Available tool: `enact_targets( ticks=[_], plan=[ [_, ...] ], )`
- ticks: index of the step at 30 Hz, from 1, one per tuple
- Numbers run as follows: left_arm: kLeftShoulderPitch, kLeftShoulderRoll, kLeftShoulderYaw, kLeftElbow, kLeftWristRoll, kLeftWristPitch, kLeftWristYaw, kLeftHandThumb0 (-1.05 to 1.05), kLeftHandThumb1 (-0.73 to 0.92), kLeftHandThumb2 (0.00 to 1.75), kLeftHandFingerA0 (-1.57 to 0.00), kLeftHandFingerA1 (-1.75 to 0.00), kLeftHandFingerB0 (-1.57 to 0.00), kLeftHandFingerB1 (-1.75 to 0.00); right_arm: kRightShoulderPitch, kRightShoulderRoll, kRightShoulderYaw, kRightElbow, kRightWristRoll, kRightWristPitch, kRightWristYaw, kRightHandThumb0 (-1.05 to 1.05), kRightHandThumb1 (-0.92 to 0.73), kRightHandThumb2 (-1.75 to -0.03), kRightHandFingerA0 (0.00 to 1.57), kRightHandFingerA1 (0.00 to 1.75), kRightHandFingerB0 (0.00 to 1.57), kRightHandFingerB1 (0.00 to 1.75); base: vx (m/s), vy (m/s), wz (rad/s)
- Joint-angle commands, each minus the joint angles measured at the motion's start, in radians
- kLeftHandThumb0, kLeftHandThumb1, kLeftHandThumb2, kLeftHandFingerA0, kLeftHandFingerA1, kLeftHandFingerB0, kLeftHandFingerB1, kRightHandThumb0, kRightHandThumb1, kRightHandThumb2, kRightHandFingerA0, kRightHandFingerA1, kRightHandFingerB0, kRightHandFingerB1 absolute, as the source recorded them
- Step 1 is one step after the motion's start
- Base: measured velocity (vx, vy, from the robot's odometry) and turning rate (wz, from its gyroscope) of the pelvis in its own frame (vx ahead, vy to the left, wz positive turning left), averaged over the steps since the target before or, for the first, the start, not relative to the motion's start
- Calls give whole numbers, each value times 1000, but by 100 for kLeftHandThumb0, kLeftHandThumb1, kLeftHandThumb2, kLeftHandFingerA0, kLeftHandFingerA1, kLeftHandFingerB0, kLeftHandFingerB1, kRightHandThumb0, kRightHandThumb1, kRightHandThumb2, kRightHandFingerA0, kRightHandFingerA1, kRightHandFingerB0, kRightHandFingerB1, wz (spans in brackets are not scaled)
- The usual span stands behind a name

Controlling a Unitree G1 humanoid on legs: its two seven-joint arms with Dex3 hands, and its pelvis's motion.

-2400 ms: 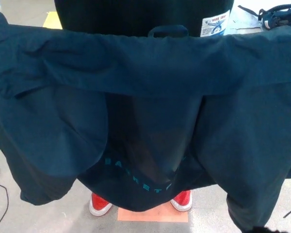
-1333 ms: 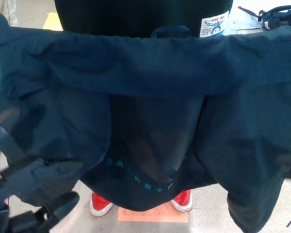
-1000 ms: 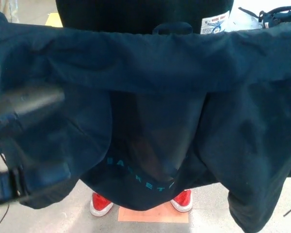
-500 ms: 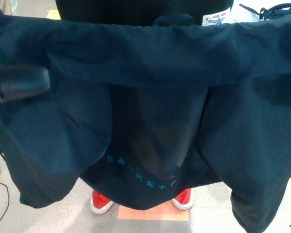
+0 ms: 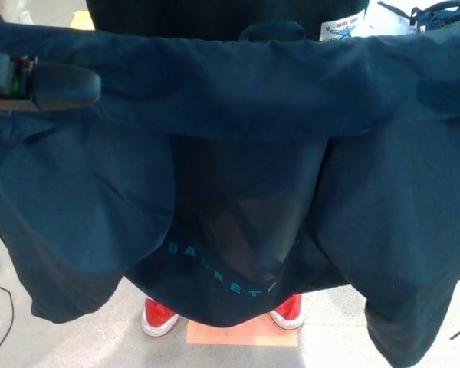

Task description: A person hands a coat to the robot and the robot grabs it with both hands and holds it while the person wears the coat.

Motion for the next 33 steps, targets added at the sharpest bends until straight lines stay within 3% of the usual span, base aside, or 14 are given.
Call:
enact_targets(
  ticks=[1, 5, 6, 7, 10, 14, 17, 18, 24, 25, 29, 30, 32, 33],
  plan=[
    [-243, 144, -218, 104, -134, 408, -640, -88, 62, 60, -6, -28, 0, -24, -182, -84, 220, 158, 110, 240, 431, -84, -57, -87, 10, 38, 1, 19, 0, 0, 0],
    [-288, 160, -237, 113, -184, 460, -723, -83, 51, 90, -6, -34, -9, -14, -250, -82, 283, 211, 112, 272, 536, -85, -57, -96, 7, 32, 8, 19, 0, 0, 0],
    [-298, 165, -241, 110, -190, 476, -738, -80, 48, 90, -3, -38, -5, -16, -269, -84, 299, 214, 112, 296, 562, -85, -70, -61, 9, 28, 3, 23, 0, 0, 0],
    [-308, 164, -246, 112, -195, 484, -749, -82, 49, 90, -5, -39, -3, -17, -293, -82, 317, 226, 116, 314, 593, -86, -56, -95, 2, 32, 10, 18, 0, 0, 0],
    [-337, 156, -260, 113, -199, 504, -775, -85, 59, 59, -15, -30, -7, -23, -352, -73, 363, 248, 96, 357, 643, -84, -53, -94, 5, 35, 5, 19, 0, 0, 0],
    [-395, 123, -301, 130, -182, 531, -822, -85, 52, 90, -7, -39, -1, -24, -447, -52, 450, 261, 39, 407, 718, -83, -54, -94, 4, 40, 4, 18, 0, 0, 0],
    [-435, 99, -329, 146, -152, 537, -838, -85, 48, 83, -7, -37, -7, -30, -513, -39, 504, 281, 18, 442, 776, -88, -70, -61, 17, 32, 0, 21, 0, 0, 0],
    [-450, 85, -344, 158, -147, 547, -849, -81, 50, 91, -5, -38, -6, -27, -545, -29, 536, 293, -2, 447, 806, -93, -59, -92, 12, 41, 4, 13, 0, 0, 0],
    [-505, 42, -407, 208, -95, 575, -890, -80, 49, 89, -1, -36, -9, -26, -687, 12, 633, 364, -8, 508, 933, -92, -60, -97, 6, 27, 8, 8, 0, 0, 0],
    [-512, 38, -419, 213, -84, 584, -899, -84, 60, 59, -12, -29, -9, -24, -708, 21, 648, 378, -9, 522, 952, -91, -59, -96, 7, 28, 8, 8, 0, 0, 0],
    [-525, 22, -449, 235, -79, 619, -930, -83, 47, 84, -55, -55, -7, -23, -760, 36, 689, 410, -4, 549, 997, -85, -55, -95, 4, 38, 6, 12, 0, 0, 0],
    [-527, 19, -458, 241, -76, 620, -940, -83, 47, 83, -48, -53, -9, -23, -772, 39, 700, 417, -3, 559, 1011, -92, -59, -69, 10, 35, 0, 18, 0, 0, 0],
    [-527, 17, -467, 247, -76, 623, -951, -82, 47, 83, -47, -51, -8, -26, -789, 44, 716, 431, -4, 566, 1029, -87, -56, -96, 6, 44, 8, 10, 0, 0, 0],
    [-527, 17, -474, 246, -77, 642, -959, -81, 46, 82, -41, -49, -7, -27, -801, 49, 727, 440, -8, 559, 1039, -90, -69, -60, 14, 35, 0, 21, 0, 0, 0]
  ],
)
